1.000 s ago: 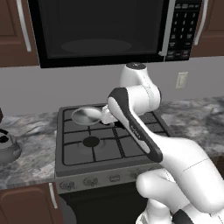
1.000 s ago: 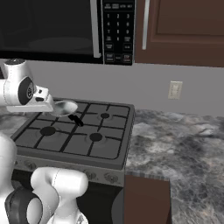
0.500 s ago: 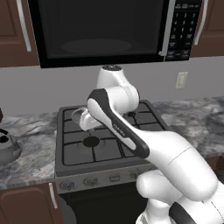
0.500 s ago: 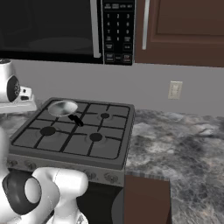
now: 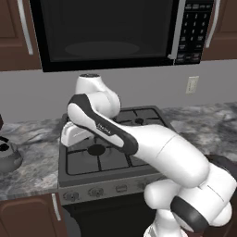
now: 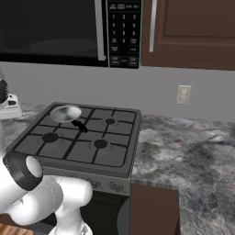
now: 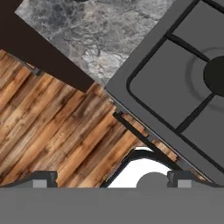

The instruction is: Pick the kettle from the counter and place it on a stove burner. Then turn the burner on.

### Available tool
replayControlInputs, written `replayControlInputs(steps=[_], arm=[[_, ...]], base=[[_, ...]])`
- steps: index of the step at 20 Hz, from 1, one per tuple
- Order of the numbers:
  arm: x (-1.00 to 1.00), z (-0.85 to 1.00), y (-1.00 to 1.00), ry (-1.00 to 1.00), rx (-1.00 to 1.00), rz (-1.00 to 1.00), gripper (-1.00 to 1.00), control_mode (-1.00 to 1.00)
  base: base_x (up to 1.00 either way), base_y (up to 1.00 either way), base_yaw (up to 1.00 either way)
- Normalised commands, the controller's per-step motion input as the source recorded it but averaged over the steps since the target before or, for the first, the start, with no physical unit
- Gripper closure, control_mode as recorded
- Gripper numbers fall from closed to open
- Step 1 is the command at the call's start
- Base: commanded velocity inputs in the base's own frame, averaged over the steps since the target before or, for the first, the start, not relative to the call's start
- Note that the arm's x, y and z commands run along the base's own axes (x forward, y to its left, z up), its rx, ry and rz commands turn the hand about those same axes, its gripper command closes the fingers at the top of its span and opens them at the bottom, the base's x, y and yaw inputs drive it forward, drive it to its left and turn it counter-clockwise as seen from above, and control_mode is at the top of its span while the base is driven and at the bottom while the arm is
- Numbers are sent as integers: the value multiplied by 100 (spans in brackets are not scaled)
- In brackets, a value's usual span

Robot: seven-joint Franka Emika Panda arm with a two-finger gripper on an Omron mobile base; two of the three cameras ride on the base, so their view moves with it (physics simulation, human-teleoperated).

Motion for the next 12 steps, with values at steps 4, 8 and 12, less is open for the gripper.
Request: replayControlInputs(steps=[4, 8, 12], arm=[[2, -12, 71, 10, 0, 20, -100, -100], [7, -11, 71, 3, 0, 18, -100, -100], [6, -13, 73, 0, -1, 16, -100, -100]], base=[[0, 0, 0], [0, 0, 0], [0, 0, 0]])
